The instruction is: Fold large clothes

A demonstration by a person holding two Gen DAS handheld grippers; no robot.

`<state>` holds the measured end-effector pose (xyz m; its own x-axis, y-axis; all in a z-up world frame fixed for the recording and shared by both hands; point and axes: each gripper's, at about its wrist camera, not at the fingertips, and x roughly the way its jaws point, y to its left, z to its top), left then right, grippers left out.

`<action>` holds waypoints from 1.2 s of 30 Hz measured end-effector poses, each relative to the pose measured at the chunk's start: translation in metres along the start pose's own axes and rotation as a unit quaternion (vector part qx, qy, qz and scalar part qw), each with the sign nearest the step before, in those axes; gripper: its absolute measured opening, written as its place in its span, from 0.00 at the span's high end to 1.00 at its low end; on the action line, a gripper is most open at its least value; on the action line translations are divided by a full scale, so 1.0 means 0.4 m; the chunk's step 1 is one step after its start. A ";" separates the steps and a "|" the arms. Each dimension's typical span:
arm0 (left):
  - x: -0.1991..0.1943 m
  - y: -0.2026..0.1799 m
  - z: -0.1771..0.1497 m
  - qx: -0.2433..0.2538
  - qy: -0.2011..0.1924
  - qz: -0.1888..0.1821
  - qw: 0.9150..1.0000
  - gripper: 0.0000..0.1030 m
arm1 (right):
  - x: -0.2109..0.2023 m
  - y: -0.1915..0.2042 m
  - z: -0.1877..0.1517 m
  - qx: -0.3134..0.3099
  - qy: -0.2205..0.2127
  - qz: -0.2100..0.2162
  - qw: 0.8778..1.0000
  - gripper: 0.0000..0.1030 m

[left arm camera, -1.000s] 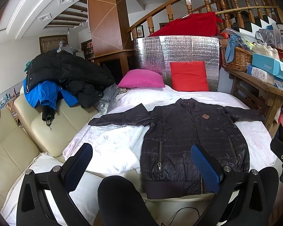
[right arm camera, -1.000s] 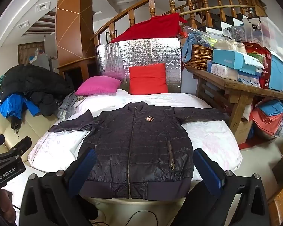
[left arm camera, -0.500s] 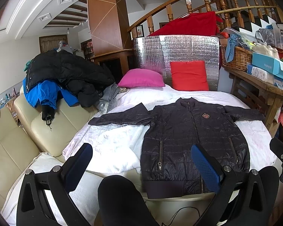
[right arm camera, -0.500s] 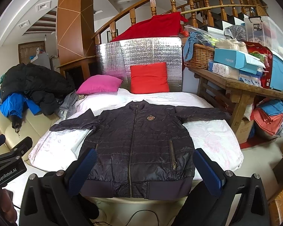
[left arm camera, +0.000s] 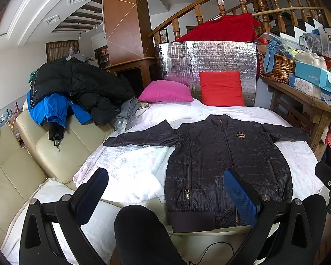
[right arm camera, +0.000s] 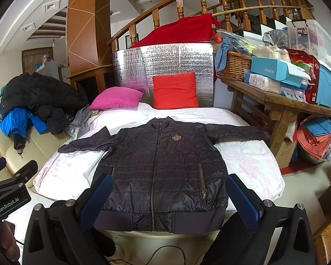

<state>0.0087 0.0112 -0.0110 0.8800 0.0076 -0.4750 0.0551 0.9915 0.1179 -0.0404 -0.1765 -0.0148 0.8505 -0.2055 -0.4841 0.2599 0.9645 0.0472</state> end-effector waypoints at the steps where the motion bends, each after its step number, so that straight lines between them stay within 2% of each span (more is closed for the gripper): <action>1: 0.001 0.001 0.000 0.000 0.000 0.000 1.000 0.00 | 0.000 0.001 0.002 0.000 0.000 0.000 1.000 0.00; 36: 0.027 -0.017 0.007 0.009 0.015 0.000 1.000 0.00 | 0.030 -0.012 0.008 0.005 0.011 0.000 1.000 0.00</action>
<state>0.0192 0.0041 -0.0145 0.8659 0.0116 -0.5001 0.0638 0.9890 0.1334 -0.0300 -0.1843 -0.0183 0.8410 -0.2010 -0.5024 0.2640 0.9629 0.0566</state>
